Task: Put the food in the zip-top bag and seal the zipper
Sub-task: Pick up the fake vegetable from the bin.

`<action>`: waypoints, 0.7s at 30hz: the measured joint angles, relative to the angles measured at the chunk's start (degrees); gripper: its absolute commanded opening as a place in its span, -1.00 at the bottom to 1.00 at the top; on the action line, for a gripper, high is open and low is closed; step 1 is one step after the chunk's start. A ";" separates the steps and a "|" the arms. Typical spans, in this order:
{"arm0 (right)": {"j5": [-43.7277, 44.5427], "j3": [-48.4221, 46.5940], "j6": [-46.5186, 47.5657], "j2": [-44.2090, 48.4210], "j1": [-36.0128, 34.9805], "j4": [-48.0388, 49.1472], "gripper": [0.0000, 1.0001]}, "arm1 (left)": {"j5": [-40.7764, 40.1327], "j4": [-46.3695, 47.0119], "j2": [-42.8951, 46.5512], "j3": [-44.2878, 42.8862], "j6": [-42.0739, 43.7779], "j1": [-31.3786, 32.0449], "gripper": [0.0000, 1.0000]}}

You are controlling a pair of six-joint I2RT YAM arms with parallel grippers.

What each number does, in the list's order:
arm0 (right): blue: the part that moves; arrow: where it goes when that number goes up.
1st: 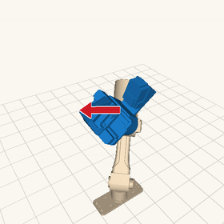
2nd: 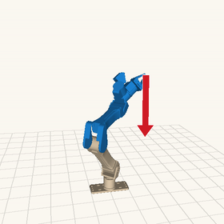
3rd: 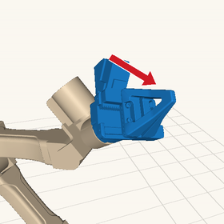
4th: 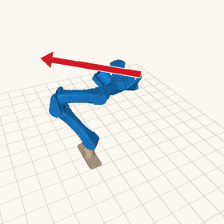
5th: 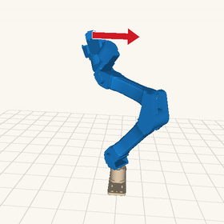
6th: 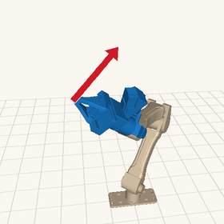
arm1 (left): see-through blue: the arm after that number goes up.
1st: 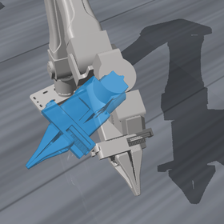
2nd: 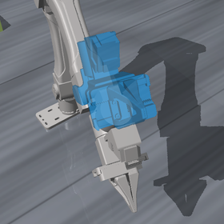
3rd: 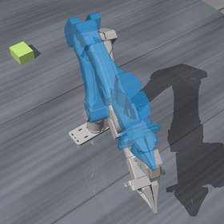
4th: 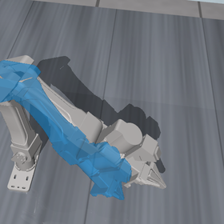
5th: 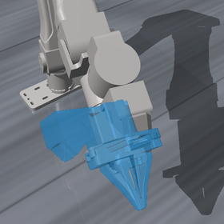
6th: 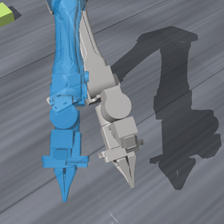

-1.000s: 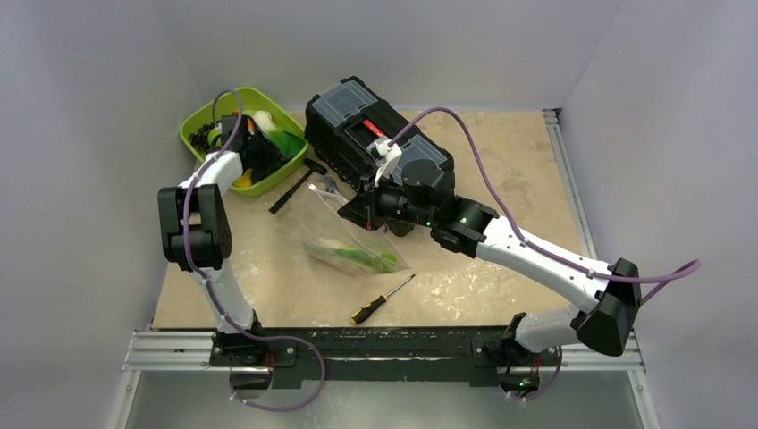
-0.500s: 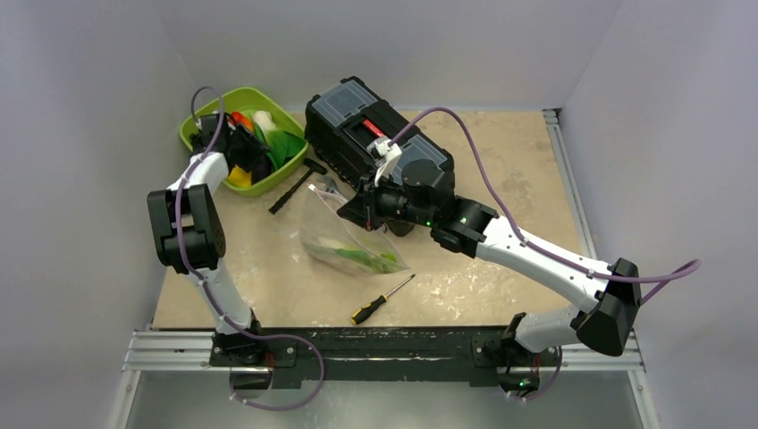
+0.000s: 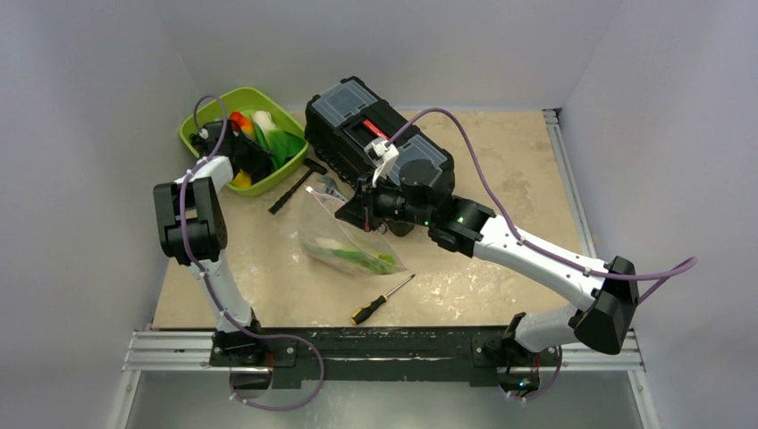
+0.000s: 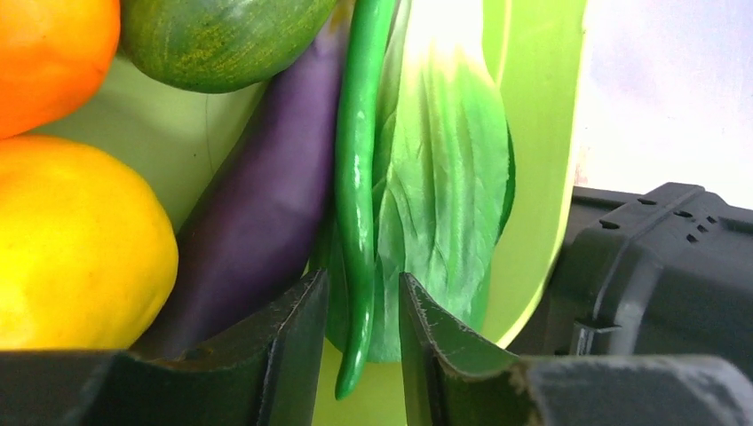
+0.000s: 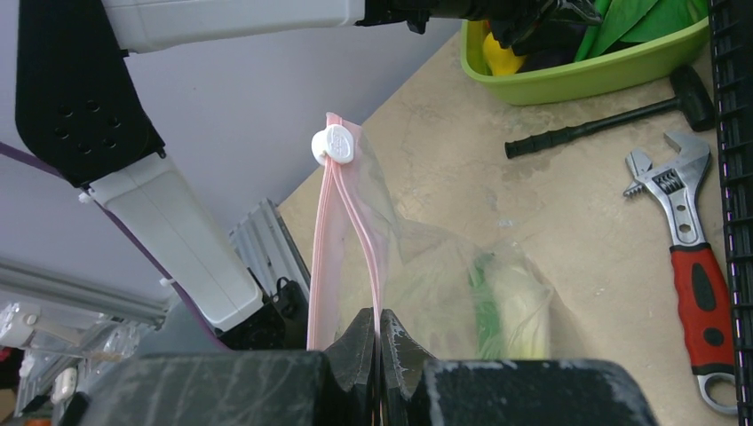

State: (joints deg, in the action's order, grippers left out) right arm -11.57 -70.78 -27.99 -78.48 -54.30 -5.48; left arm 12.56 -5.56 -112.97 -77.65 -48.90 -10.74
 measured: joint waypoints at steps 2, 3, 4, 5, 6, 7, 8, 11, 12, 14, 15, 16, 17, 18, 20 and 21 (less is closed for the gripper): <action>0.00 0.00 -0.04 0.00 0.00 0.02 -1.00 | 0.39 1.22 -1.22 0.00 -1.16 0.00 -0.51; 0.00 0.00 -0.07 -0.02 0.00 0.00 -1.00 | 0.52 1.90 -1.81 0.04 -1.68 0.00 -0.58; -0.02 0.00 -0.07 -0.02 0.00 0.00 -1.00 | 0.55 2.43 -2.25 0.13 -2.12 0.00 -0.68; 0.00 0.00 -0.07 -0.02 0.00 0.00 -1.00 | 0.52 3.17 -2.49 0.50 -2.62 0.00 -0.76; 0.00 0.00 -0.07 -0.02 0.00 0.00 -1.00 | 0.48 3.39 -2.54 0.79 -3.06 0.00 -0.85; 0.00 0.00 -0.07 -0.02 0.00 -0.02 -1.00 | 0.52 3.72 -2.54 1.03 -3.17 0.00 -0.92; 0.00 0.00 -0.07 -0.02 0.00 0.00 -1.00 | 0.50 4.02 -2.54 1.07 -3.21 0.02 -0.96; 0.00 0.00 -0.07 -0.02 0.00 0.00 -1.00 | 0.04 4.35 -1.95 1.42 -3.06 0.04 -1.00; 0.02 0.00 -0.07 -0.02 0.00 0.00 -1.00 | -0.24 4.09 -1.16 1.88 -2.95 0.04 -1.00; 0.07 0.00 -0.09 -0.02 0.00 -0.02 -1.00 | -0.63 2.91 1.16 2.99 -2.62 0.04 -1.00; 0.22 0.00 -0.11 -0.02 0.00 -0.04 -1.00 | -0.74 2.34 2.95 3.74 -2.49 0.04 -1.00; 0.61 -0.02 -0.22 -0.13 0.00 -0.09 -1.00 | -0.76 1.42 5.16 4.52 -2.34 0.02 -1.00; 1.40 -0.07 -0.35 -0.31 -0.02 -0.11 -1.00 | -0.74 0.57 7.78 5.31 -2.12 0.04 -1.00; 2.12 -0.17 -0.52 -0.66 0.00 -0.31 -1.00 | -0.42 -0.48 10.60 5.90 -1.77 0.02 -1.00; 4.61 -0.92 -0.98 -1.90 0.00 -0.96 -1.00 | 0.52 -3.15 16.68 6.75 -0.85 0.15 -1.00; 5.18 -1.22 -1.14 -2.54 0.00 -1.14 -1.00 | 0.87 -4.35 19.50 7.10 -0.37 0.28 -1.00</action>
State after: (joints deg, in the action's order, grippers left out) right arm -6.39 -72.01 -29.12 -81.01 -54.30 -6.61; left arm 13.43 -9.91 -93.47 -70.54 -49.28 -10.46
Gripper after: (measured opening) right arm 0.003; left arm 0.051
